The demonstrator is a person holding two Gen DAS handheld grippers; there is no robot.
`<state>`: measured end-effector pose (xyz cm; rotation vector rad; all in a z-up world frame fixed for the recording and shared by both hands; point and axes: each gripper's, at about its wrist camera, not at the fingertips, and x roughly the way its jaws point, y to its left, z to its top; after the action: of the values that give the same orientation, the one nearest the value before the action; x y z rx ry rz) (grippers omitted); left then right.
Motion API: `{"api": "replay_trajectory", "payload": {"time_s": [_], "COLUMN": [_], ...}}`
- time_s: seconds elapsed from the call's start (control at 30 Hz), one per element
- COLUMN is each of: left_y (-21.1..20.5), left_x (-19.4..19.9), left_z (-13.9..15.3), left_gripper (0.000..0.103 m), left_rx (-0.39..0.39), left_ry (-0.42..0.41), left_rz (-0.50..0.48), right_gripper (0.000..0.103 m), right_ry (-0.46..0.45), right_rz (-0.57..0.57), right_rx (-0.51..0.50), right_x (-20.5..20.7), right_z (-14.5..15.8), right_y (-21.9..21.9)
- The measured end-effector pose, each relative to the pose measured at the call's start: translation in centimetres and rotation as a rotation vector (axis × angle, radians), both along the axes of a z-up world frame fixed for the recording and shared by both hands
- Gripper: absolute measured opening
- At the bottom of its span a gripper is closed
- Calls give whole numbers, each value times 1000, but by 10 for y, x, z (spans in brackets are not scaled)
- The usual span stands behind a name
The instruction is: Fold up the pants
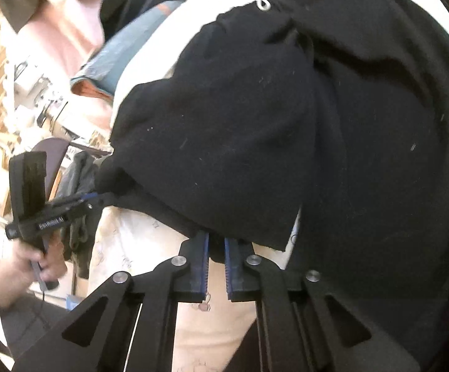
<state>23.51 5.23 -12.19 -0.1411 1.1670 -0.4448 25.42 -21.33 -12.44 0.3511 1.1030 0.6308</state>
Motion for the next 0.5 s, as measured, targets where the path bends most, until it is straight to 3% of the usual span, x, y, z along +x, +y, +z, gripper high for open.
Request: {"api": "replay_trajectory", "payload": {"time_s": [0.07, 0.13, 0.2, 0.27, 0.33, 0.43, 0.5], "left_y": [3, -1, -2, 0, 1, -4, -11], "left_x": [1, 6, 6, -1, -4, -5, -4], "left_z": [3, -6, -33, -46, -42, -16, -1], "left_gripper": [8, 6, 0, 0, 0, 0, 0], "left_rx": [3, 52, 149, 222, 215, 164, 85], "left_ry": [30, 78, 188, 205, 198, 111, 55], "left_rz": [-41, -76, -71, -74, -70, -43, -21], "right_gripper": [6, 6, 6, 7, 10, 14, 14], "right_ry": [-2, 22, 98, 131, 194, 224, 217], "right_rz": [21, 46, 43, -1, -36, -6, -5], "right_rx": [-1, -64, -146, -212, -155, -231, -272], "right_x": [0, 1, 4, 4, 3, -4, -12], "right_z": [5, -1, -20, -34, -40, -32, -21], "right_y": [-4, -3, 1, -5, -15, -13, -14]}}
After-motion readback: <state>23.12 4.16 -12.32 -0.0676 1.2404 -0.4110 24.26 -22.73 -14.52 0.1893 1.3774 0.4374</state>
